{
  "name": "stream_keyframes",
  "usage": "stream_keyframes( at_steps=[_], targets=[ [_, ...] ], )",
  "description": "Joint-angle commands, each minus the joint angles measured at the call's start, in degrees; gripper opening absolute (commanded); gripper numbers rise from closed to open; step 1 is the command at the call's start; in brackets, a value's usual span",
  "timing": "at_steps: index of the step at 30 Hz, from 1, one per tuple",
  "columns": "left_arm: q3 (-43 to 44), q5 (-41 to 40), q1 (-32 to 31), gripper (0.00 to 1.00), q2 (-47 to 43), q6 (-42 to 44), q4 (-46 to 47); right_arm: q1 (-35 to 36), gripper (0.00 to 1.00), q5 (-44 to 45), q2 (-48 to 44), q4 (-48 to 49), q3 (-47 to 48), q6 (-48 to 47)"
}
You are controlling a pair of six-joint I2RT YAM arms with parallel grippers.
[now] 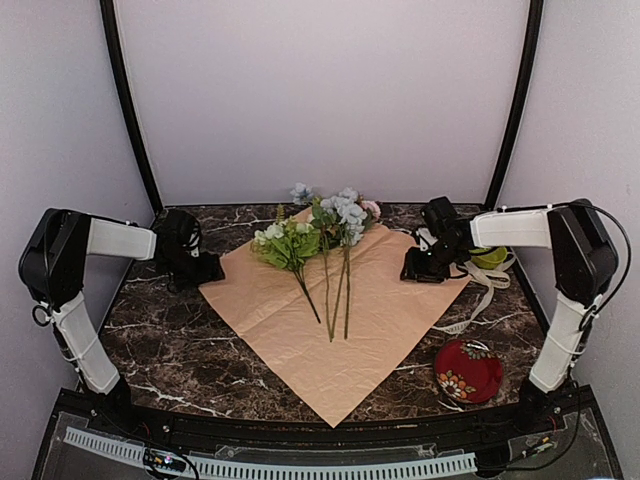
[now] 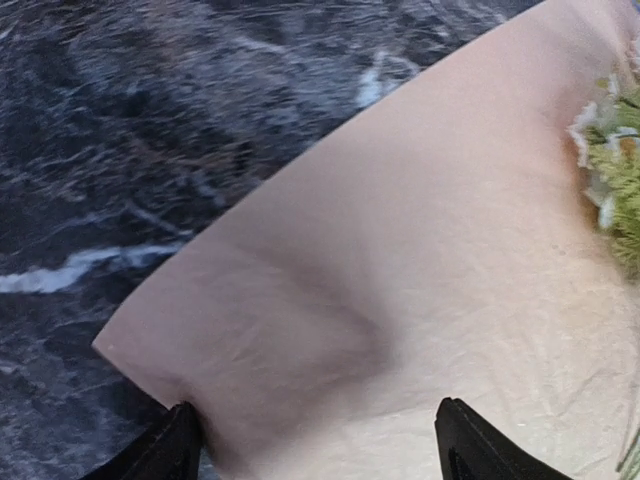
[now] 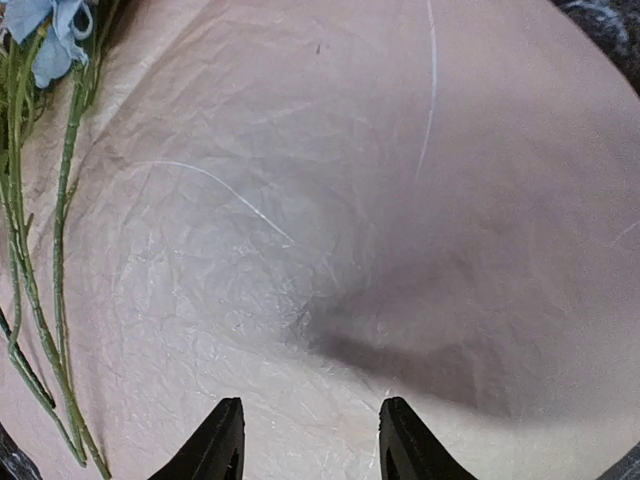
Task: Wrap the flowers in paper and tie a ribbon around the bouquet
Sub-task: Move the flattened wrapping paper to the center of the board.
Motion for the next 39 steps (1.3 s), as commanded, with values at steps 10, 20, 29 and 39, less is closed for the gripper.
stream_keyframes(
  at_steps=[10, 20, 29, 39],
  targets=[
    [-4.6, 19.3, -0.8, 0.70, -0.9, -5.6, 7.4, 0.6, 0.46, -4.8, 8.5, 3.5, 0.3, -1.7],
    [-6.8, 12.1, -0.7, 0.00, -5.9, -6.6, 3.8, 1.1, 0.46, -3.7, 8.9, 2.6, 1.9, -2.6],
    [-15.0, 4.3, -0.5, 0.00, -16.3, -8.7, 1.8, 6.8, 0.46, -3.0, 8.6, -2.4, 10.1, -9.9],
    [-15.1, 1.5, -0.5, 0.00, -18.1, -7.0, -0.4, 21.6, 0.56, -0.6, -1.2, -8.8, 7.7, -18.7]
  ],
)
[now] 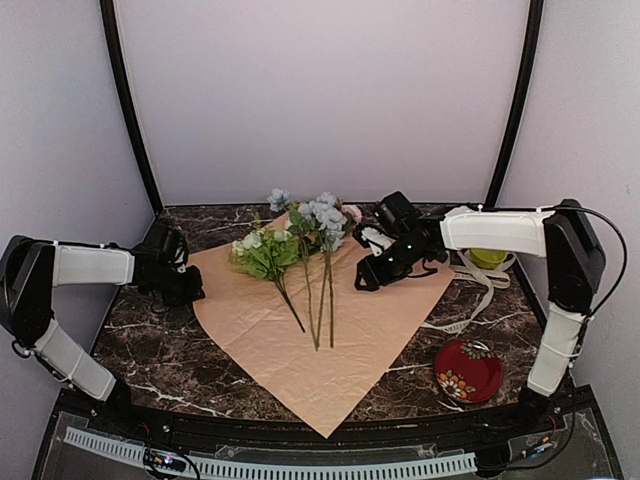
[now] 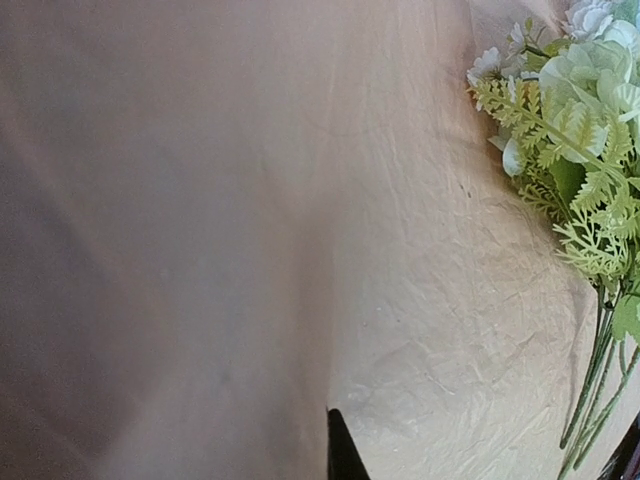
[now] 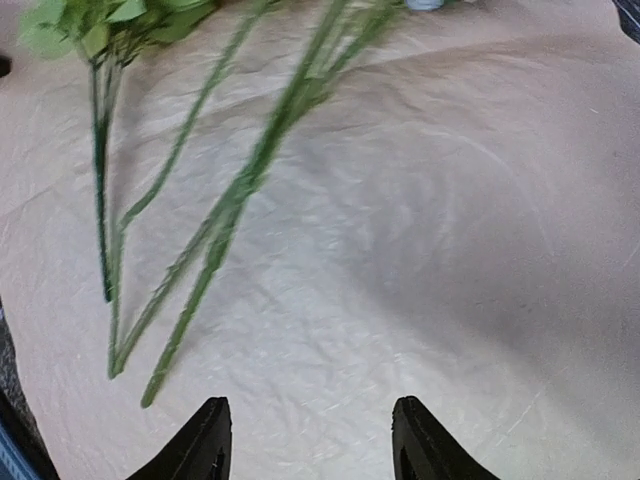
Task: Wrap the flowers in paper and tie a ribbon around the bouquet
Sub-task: Move the flattened wrapping paper to the center of the board.
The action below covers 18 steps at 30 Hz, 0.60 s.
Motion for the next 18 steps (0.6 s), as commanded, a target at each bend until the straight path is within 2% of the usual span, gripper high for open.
stream_keyframes(
  at_steps=[1, 2, 3, 4, 7, 10, 12, 14, 18],
  targets=[
    [-0.5, -2.5, 0.0, 0.00, -1.9, 0.6, -2.1, 10.6, 0.63, 2.2, -5.3, -4.9, -2.9, -5.5],
    [-0.5, -2.5, 0.1, 0.00, -1.8, 0.7, -2.3, 13.0, 0.74, 2.6, -5.7, -5.9, -3.6, -5.7],
    [-0.5, -2.4, 0.1, 0.00, -1.7, 0.7, -2.5, 15.8, 0.91, 3.0, -6.1, -6.9, -4.4, -6.0],
    [-0.5, -2.2, 0.1, 0.01, -1.6, 0.6, -2.5, 18.4, 0.99, 3.8, -6.5, -7.2, -5.2, -6.3],
    [-0.5, -2.2, 0.1, 0.20, -1.6, 0.4, -2.8, 26.0, 1.00, 6.8, -6.6, -8.0, -6.3, -6.9],
    [0.1, -3.3, 0.1, 0.48, -2.6, -0.2, -3.6, 32.0, 1.00, 6.4, -3.9, -8.7, -5.6, -9.0],
    [0.5, -4.5, 0.1, 0.62, -3.9, -0.8, -4.3, 34.7, 1.00, 5.4, -1.4, -9.6, -4.7, -10.7],
    [0.9, -5.6, 0.1, 0.70, -5.7, -1.0, -5.2, 36.6, 1.00, 5.6, 1.4, -11.6, -3.4, -12.0],
    [1.6, -7.7, 0.1, 0.73, -10.3, -0.2, -7.2, 38.7, 0.98, 9.0, 5.0, -13.5, -2.6, -13.1]
  ],
)
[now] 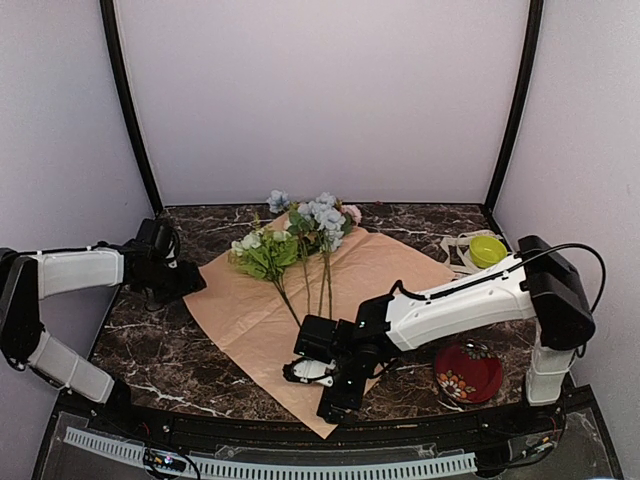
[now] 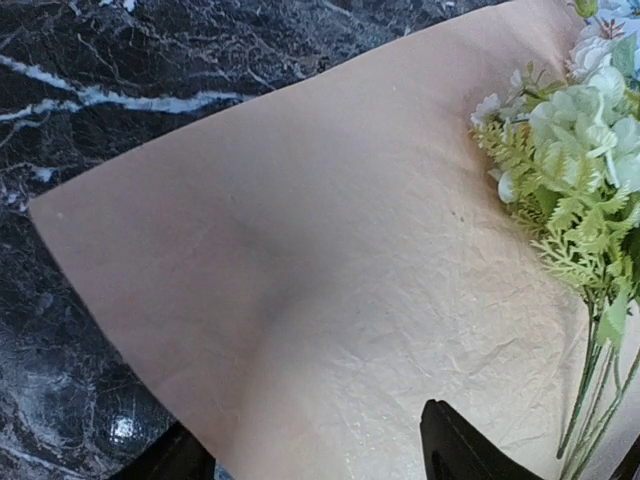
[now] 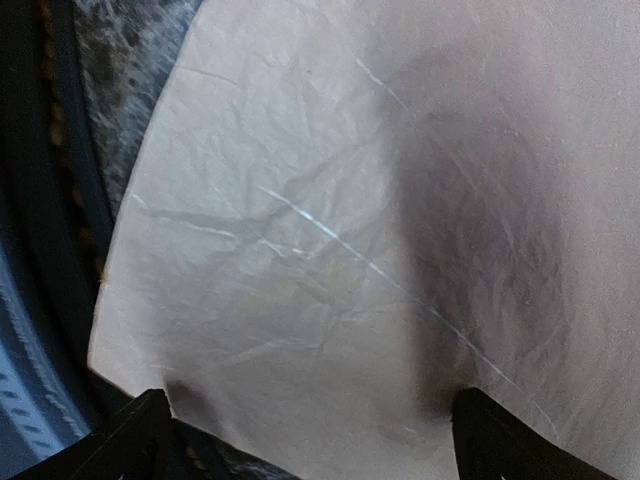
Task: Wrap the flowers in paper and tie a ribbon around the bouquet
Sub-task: Pick up the bottom corner of the flattened wrapping paper from the center of the board.
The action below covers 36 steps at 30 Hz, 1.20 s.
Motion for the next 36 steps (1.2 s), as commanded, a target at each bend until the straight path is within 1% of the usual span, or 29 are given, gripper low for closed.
stream_keyframes(
  at_steps=[1, 4, 6, 8, 12, 14, 16, 19, 20, 23, 24, 27, 28, 29, 30, 32, 34, 36],
  targets=[
    [1.4, -3.4, 0.0, 0.73, -7.0, 0.9, -3.5, 2.0, 0.97, 4.0, 3.3, -3.7, 1.7, -2.3],
    [1.0, -4.4, -0.1, 0.73, -11.2, 1.7, -3.6, 2.6, 0.93, 5.0, 4.9, -4.0, 2.2, -1.7],
    [0.5, -4.6, -0.2, 0.74, -14.1, 2.3, -3.1, 2.6, 0.87, 7.3, 5.6, -4.4, 2.0, -1.2],
    [0.2, -4.1, -0.2, 0.74, -17.1, 3.0, -2.1, 2.4, 0.76, 8.6, 5.8, -4.9, 1.9, -1.0],
    [-0.2, -2.9, -1.1, 0.74, -21.5, 5.4, 0.1, 0.5, 0.49, 8.5, 5.1, -3.4, 1.8, -0.8],
    [-1.3, -2.8, -2.7, 0.74, -22.9, 7.2, 2.5, -1.0, 0.39, 7.5, 5.3, -2.6, 2.1, -0.6],
    [-3.0, -3.5, -5.9, 0.74, -23.7, 9.2, 6.3, -2.3, 0.31, 6.2, 6.0, -1.8, 2.5, -0.7],
    [-4.4, -3.4, -13.6, 0.72, -24.2, 14.9, 11.9, -4.2, 0.22, 3.5, 6.0, -1.2, 3.0, -0.6],
    [-4.8, -2.6, -16.0, 0.68, -24.7, 17.3, 13.4, -4.9, 0.18, 2.5, 5.7, -1.2, 3.1, -0.5],
    [-7.5, 1.5, -24.1, 0.53, -28.1, 27.6, 18.2, -7.1, 0.03, -3.0, 3.9, -0.5, 2.9, -0.9],
    [-8.9, 4.4, -27.3, 0.50, -29.9, 31.5, 19.9, -8.1, 0.00, -5.2, 3.4, 0.0, 2.7, -1.2],
    [-13.2, 12.8, -34.7, 0.49, -34.8, 45.3, 21.9, -10.2, 0.00, -9.5, 3.0, 0.5, 1.9, -1.4],
    [-14.6, 14.9, -37.5, 0.50, -35.9, 51.5, 21.1, -10.8, 0.00, -10.8, 3.0, 0.3, 1.9, -1.6],
    [-15.9, 14.8, -40.6, 0.54, -36.5, 56.9, 20.3, -11.3, 0.00, -12.2, 3.0, 0.0, 2.0, -1.8],
    [-16.7, 12.3, -43.8, 0.58, -36.2, 60.4, 19.6, -11.8, 0.00, -13.8, 2.8, -0.2, 2.2, -1.9],
    [-16.0, 7.2, -48.1, 0.62, -33.0, 65.3, 16.9, -12.5, 0.00, -17.1, 2.5, -0.4, 2.6, -2.6],
    [-14.1, 3.7, -51.0, 0.65, -27.1, 68.9, 12.6, -12.9, 0.00, -19.7, 2.2, -0.8, 2.9, -3.3],
    [-12.6, 0.3, -53.3, 0.67, -20.6, 72.3, 10.8, -13.0, 0.00, -20.8, 2.3, -1.5, 3.3, -3.8]
  ],
)
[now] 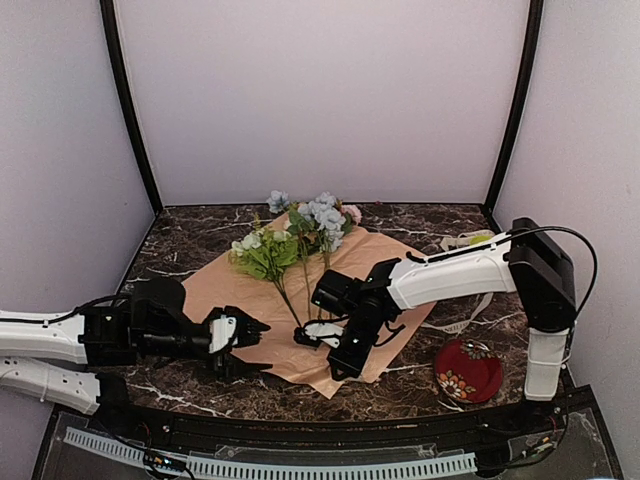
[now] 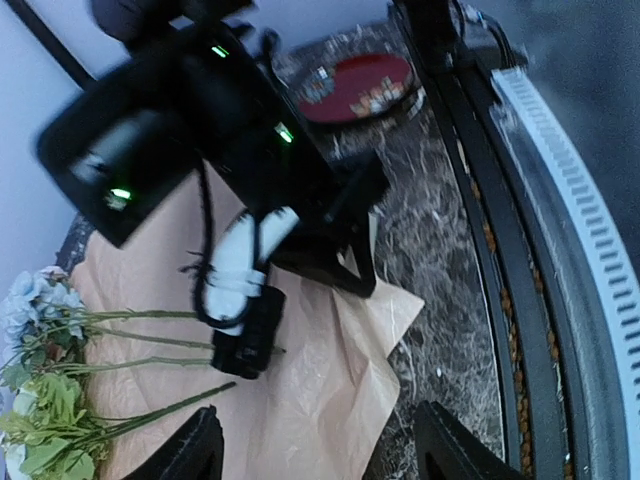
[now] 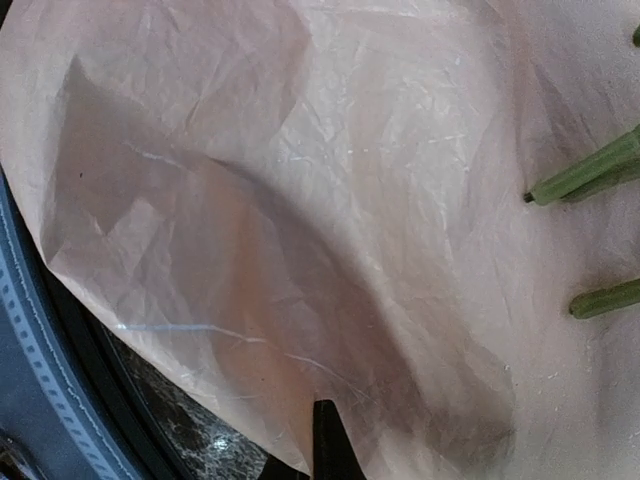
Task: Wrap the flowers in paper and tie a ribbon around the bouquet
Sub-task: Pick up the bottom corner of the flattened wrapping paper from the center of the board.
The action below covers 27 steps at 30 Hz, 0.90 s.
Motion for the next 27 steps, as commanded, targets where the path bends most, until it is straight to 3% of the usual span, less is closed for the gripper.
stream_keyframes(
  at_steps=[1, 6, 10, 13, 17, 19, 20, 23, 27],
  targets=[
    [2.5, -8.5, -4.4, 0.68, 12.7, 16.0, -5.9, -0.5, 0.00, -7.1, -1.4, -1.4, 1.0, -2.1],
    [0.5, -9.6, -5.1, 0.70, 19.7, 19.8, 3.8, -1.1, 0.00, -8.2, -2.0, -3.0, 1.5, -2.5],
    [1.2, -9.0, -5.1, 0.67, 23.3, 19.4, 2.7, -1.7, 0.00, -10.3, -2.6, -3.1, 1.4, -2.5],
    [1.5, -11.0, -5.1, 0.52, 25.6, 18.3, 4.0, -1.7, 0.00, -11.0, -2.6, -2.9, 1.6, -2.7],
    [2.9, -8.9, -5.1, 0.20, 25.5, 15.8, 3.8, -2.3, 0.02, -11.5, -2.9, -2.5, 1.8, -2.4],
    [2.6, -7.4, -5.0, 0.03, 24.5, 14.3, 4.2, -3.2, 0.12, -12.2, -3.7, -1.8, 1.2, -1.9],
    [2.3, -6.6, -5.0, 0.00, 23.8, 13.4, 4.7, -3.8, 0.23, -12.8, -4.5, -1.3, 0.7, -1.7],
    [1.4, -4.6, -4.4, 0.00, 22.6, 9.7, 4.9, -6.5, 0.48, -16.7, -8.0, 1.3, -1.6, -1.0],
    [0.6, -0.8, -1.2, 0.00, 21.8, 4.4, 5.5, -10.9, 0.65, -23.1, -14.1, 8.4, -6.8, 2.0]
  ],
)
